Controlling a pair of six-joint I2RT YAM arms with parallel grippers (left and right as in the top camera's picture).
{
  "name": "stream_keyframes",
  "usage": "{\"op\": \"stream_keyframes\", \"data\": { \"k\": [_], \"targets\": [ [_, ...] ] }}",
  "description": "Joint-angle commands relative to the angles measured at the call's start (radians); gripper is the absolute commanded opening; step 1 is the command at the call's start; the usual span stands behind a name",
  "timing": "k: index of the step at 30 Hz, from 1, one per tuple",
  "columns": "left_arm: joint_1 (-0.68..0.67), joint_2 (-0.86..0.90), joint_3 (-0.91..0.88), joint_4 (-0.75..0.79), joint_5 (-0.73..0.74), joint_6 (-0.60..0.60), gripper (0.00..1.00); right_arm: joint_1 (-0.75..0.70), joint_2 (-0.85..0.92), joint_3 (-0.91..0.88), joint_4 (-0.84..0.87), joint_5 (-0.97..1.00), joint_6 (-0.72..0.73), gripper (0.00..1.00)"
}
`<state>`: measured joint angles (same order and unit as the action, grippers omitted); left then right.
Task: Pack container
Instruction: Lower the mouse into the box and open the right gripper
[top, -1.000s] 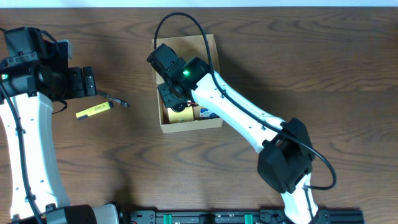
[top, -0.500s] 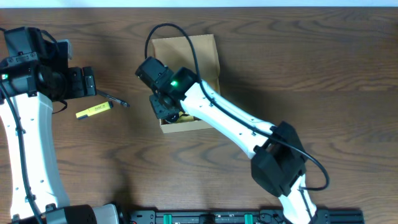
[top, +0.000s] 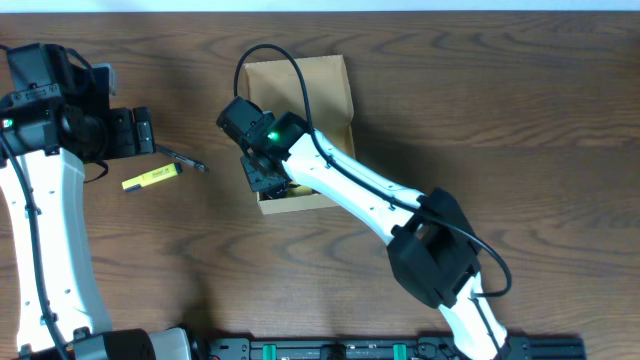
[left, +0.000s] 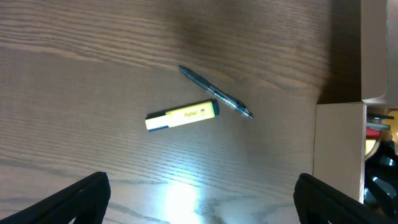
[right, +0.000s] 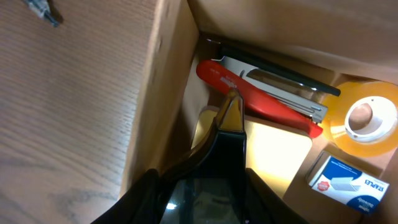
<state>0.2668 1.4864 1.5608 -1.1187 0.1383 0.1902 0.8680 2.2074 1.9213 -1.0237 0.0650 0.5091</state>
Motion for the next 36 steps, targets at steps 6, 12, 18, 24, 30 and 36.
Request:
{"op": "stream_keyframes", "data": {
  "k": [6, 12, 18, 24, 30, 36],
  "targets": [
    [0.003, -0.017, 0.013, -0.003, -0.007, 0.004, 0.95, 0.001, 0.051, -0.002, 0.025, 0.014, 0.018, 0.13],
    [0.003, -0.017, 0.013, -0.003, -0.007, 0.004, 0.95, 0.001, 0.056, -0.002, 0.033, 0.014, 0.018, 0.38],
    [0.003, -0.017, 0.013, -0.003, -0.007, 0.004, 0.95, 0.001, 0.056, -0.002, 0.031, 0.014, 0.018, 0.53],
    [0.003, -0.017, 0.013, -0.003, -0.007, 0.004, 0.95, 0.001, 0.056, -0.002, 0.028, 0.014, 0.018, 0.54],
    [0.003, -0.017, 0.013, -0.003, -0.007, 0.004, 0.95, -0.016, 0.017, 0.009, -0.004, 0.014, 0.005, 0.54],
    [0.003, -0.016, 0.013, -0.007, -0.007, 0.003, 0.95, -0.058, -0.129, 0.018, -0.042, 0.014, -0.013, 0.60]
  ]
}}
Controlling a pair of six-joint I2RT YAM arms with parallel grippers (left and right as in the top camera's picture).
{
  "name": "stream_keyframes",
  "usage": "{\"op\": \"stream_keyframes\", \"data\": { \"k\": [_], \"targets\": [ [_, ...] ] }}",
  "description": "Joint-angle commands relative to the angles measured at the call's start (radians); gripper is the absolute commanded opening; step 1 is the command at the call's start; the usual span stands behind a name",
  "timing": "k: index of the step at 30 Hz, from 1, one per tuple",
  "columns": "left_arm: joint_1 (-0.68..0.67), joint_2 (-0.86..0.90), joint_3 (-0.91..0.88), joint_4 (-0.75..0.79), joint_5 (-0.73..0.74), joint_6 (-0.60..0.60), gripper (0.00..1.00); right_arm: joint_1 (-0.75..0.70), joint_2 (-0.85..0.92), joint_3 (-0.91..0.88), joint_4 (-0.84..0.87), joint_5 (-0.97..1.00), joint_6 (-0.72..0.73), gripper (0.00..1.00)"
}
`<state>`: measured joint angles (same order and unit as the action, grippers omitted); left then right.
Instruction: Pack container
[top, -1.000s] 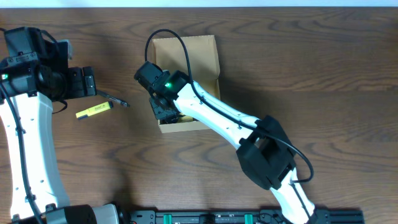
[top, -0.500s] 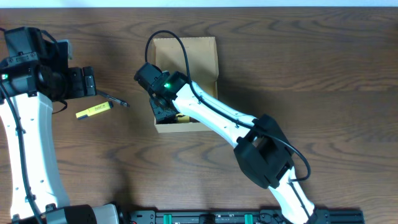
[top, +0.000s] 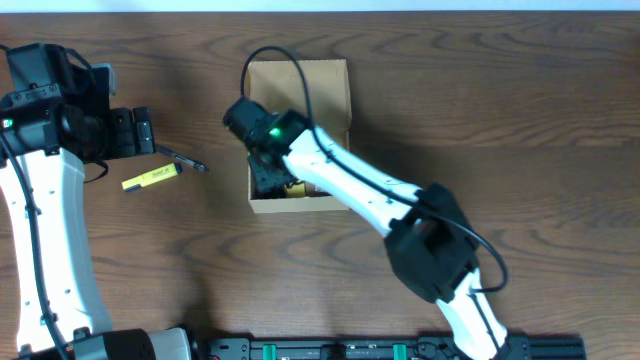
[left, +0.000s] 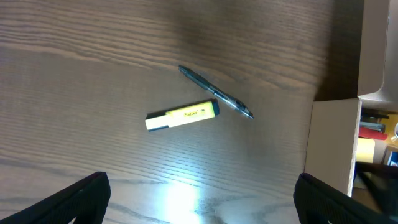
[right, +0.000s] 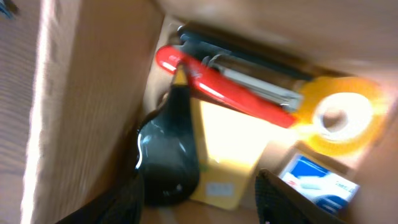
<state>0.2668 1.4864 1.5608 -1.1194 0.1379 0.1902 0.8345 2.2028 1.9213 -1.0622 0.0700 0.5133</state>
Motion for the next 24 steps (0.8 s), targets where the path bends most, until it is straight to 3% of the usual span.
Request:
{"op": "stream_keyframes", "data": {
  "k": [1, 10, 14, 20, 24],
  "targets": [
    [0.003, -0.014, 0.012, -0.007, -0.007, -0.017, 0.95, -0.034, -0.162, 0.018, -0.007, 0.009, -0.028, 0.62],
    [0.003, 0.029, -0.049, 0.019, -0.010, -0.193, 0.95, -0.182, -0.398, 0.018, -0.017, 0.013, -0.066, 0.76],
    [0.003, 0.046, -0.087, 0.056, -0.015, -0.366, 0.95, -0.275, -0.427, 0.018, -0.050, 0.013, -0.066, 0.81],
    [0.003, 0.058, -0.179, 0.132, -0.018, -0.597, 0.95, -0.403, -0.426, 0.018, -0.096, 0.012, -0.086, 0.99],
    [0.003, 0.070, -0.271, 0.216, -0.018, -0.709, 0.95, -0.468, -0.429, 0.018, -0.113, -0.060, -0.204, 0.99]
  ]
}}
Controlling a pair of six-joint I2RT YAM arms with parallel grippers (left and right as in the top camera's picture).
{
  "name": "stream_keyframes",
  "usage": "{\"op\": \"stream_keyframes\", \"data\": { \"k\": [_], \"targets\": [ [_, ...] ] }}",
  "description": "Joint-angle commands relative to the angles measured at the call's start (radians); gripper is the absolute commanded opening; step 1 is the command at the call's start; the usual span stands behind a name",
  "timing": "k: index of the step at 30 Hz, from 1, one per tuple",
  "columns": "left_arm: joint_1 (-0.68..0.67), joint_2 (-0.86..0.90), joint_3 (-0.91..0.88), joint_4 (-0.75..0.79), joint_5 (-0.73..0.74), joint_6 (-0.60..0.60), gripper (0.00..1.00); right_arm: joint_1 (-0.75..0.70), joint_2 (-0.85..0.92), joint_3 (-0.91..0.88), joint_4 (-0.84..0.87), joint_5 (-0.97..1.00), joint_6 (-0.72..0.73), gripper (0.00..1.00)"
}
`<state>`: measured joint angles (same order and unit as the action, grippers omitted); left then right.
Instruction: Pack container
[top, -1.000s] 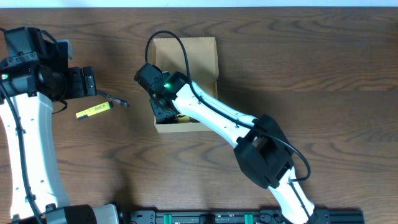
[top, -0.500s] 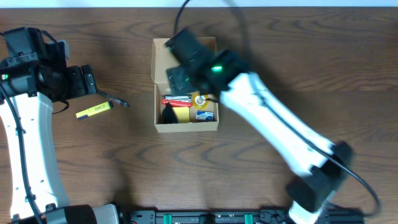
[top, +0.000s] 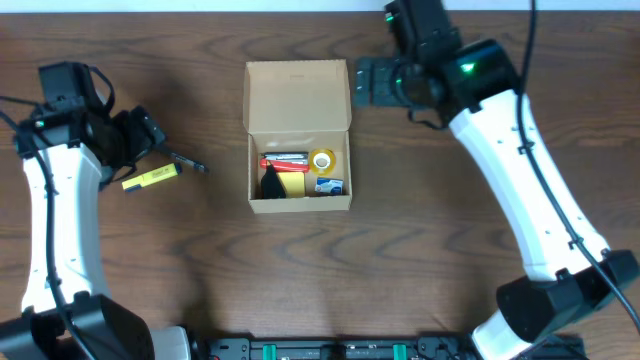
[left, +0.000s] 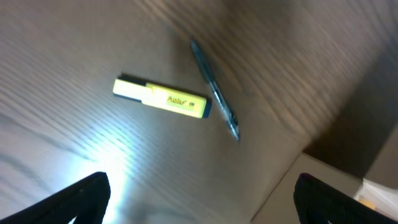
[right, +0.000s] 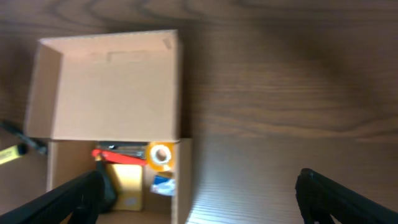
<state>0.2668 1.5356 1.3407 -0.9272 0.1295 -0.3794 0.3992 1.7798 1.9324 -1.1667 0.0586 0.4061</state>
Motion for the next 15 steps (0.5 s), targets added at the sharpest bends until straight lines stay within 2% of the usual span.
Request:
{"op": "stream_keyframes", "data": {
  "k": [1, 4, 8, 15],
  "targets": [
    [0.003, 0.025, -0.071, 0.043, -0.010, -0.150, 0.95, -0.047, -0.008, 0.007, -0.013, -0.081, -0.140, 0.99],
    [0.003, 0.045, -0.132, 0.108, -0.011, -0.169, 0.95, -0.085, -0.028, 0.007, -0.037, -0.203, -0.348, 0.99],
    [0.003, 0.096, -0.164, 0.142, -0.015, -0.186, 0.95, -0.090, -0.103, 0.007, -0.074, -0.251, -0.575, 0.99],
    [0.003, 0.180, -0.166, 0.140, -0.026, -0.375, 0.95, -0.090, -0.291, 0.007, -0.093, -0.251, -0.652, 0.99]
  ]
}}
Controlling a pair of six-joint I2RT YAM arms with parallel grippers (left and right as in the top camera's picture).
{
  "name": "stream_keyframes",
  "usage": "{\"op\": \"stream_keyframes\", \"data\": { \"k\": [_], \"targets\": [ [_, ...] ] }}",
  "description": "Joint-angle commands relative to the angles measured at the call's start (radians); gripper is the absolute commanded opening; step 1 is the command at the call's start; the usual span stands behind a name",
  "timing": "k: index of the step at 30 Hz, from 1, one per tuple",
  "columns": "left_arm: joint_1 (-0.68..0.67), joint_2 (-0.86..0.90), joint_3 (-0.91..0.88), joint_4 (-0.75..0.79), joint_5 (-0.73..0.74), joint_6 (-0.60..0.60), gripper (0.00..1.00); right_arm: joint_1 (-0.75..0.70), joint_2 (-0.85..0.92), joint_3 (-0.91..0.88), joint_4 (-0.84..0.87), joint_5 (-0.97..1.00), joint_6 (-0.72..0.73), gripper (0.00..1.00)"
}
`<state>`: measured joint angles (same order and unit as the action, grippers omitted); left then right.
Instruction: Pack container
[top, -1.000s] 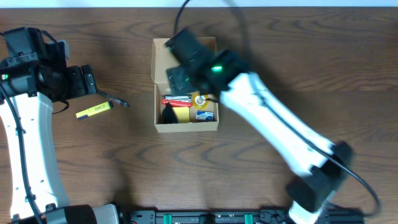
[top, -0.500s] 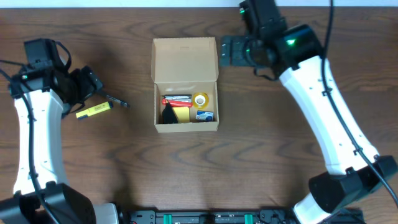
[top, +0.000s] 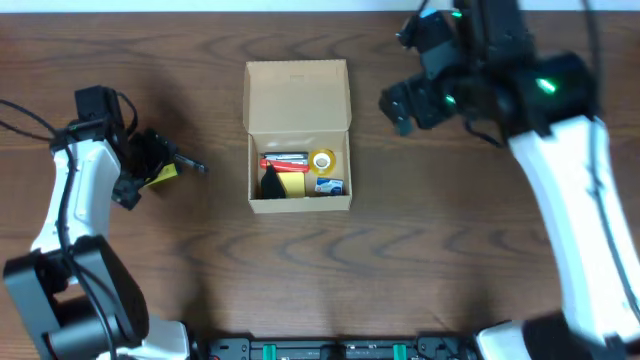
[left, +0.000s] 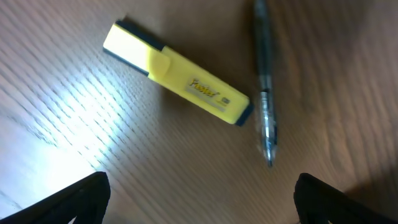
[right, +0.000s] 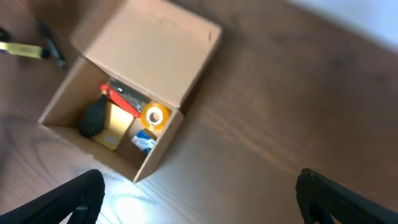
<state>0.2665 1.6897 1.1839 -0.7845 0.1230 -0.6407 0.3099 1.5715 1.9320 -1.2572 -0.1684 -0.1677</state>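
The open cardboard box (top: 298, 205) stands mid-table with its lid flap up. Inside lie a red stapler (right: 121, 96), a yellow tape roll (right: 154, 116), a black object (right: 94, 118), a yellow pad (right: 118, 124) and a small blue-and-white box (right: 144, 142). A yellow highlighter (left: 177, 81) and a pen (left: 264, 93) lie on the table left of the box. My left gripper (left: 202, 205) hangs open low over them, holding nothing. My right gripper (right: 199, 199) is open and empty, high up to the right of the box.
The brown wooden table (top: 450, 250) carries nothing else in view. The left arm (top: 75, 200) runs along the left side. The right arm (top: 570, 170) reaches in from the right. The table's far edge is close behind the box flap.
My left gripper has come closer to the highlighter and pen, which now fill its view at a new angle. My right gripper has shifted a little further right of the box.
My right gripper was down inside the box with the black object at its tips. Then the black object lay in the box beside the yellow pad. Then the right arm was up and away, open. My left gripper stayed open near the highlighter, and now hangs close above it.
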Motion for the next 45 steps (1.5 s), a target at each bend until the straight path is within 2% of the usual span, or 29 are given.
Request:
{"op": "stream_keyframes", "data": {
  "k": [1, 6, 10, 13, 17, 18, 20, 24, 32, 36, 45],
  "targets": [
    [0.003, 0.039, -0.010, 0.001, -0.022, -0.146, 0.96, -0.001, -0.108, 0.007, -0.003, -0.024, -0.077, 0.99],
    [0.003, 0.106, -0.010, 0.070, -0.026, -0.231, 0.95, -0.001, -0.202, 0.007, -0.055, -0.038, -0.077, 0.99],
    [0.004, 0.167, -0.010, 0.092, -0.026, -0.307, 0.97, -0.001, -0.219, 0.007, -0.136, -0.123, -0.180, 0.99],
    [0.004, 0.209, -0.010, 0.117, -0.022, -0.311, 0.98, -0.001, -0.218, 0.007, -0.184, -0.196, -0.242, 0.99],
    [0.004, 0.220, -0.010, 0.154, -0.038, -0.328, 1.00, -0.001, -0.217, 0.007, -0.193, -0.200, -0.241, 0.99],
    [0.004, 0.220, -0.010, 0.164, -0.044, -0.330, 0.94, -0.001, -0.217, 0.007, -0.194, -0.200, -0.241, 0.99],
    [0.008, 0.220, -0.010, 0.171, -0.055, -0.346, 0.90, -0.001, -0.217, 0.007, -0.195, -0.200, -0.240, 0.99],
    [0.027, 0.220, -0.010, 0.176, -0.055, -0.351, 0.74, -0.001, -0.217, 0.007, -0.202, -0.200, -0.237, 0.99],
    [0.062, 0.220, -0.011, 0.143, -0.045, -0.350, 0.73, -0.001, -0.217, 0.007, -0.202, -0.199, -0.237, 0.99],
    [0.062, 0.220, -0.011, 0.144, -0.046, -0.348, 0.70, -0.001, -0.217, 0.007, -0.202, -0.199, -0.237, 0.99],
    [0.063, 0.220, -0.011, 0.142, -0.051, -0.347, 0.54, -0.001, -0.217, 0.005, -0.205, -0.199, -0.237, 0.99]
  ]
}}
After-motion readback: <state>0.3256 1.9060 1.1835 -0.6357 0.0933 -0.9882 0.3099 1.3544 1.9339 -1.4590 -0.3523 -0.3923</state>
